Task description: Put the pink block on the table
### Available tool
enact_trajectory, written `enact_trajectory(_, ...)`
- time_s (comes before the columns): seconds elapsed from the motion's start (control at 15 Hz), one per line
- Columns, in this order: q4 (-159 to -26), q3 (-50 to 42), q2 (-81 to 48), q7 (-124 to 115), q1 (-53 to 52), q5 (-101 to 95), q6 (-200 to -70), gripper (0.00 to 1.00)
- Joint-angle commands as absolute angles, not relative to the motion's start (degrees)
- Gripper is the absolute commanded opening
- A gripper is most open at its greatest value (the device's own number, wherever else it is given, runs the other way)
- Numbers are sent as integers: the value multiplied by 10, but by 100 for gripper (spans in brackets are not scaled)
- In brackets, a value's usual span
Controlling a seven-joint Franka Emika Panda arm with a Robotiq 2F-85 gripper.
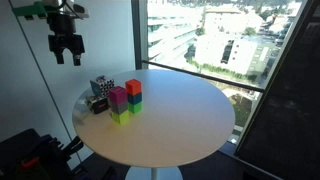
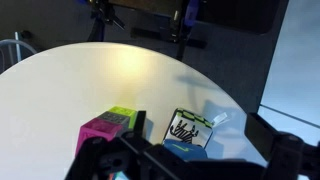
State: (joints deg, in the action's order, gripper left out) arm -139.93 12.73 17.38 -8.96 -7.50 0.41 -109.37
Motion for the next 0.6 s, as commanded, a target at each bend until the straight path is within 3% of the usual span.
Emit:
enact_trajectory(0.0,-1398,121,173,-91,-82,2,-1092,100)
enact_trajectory(0.53,-1379,116,158,-84,-76,-5,-1095,100)
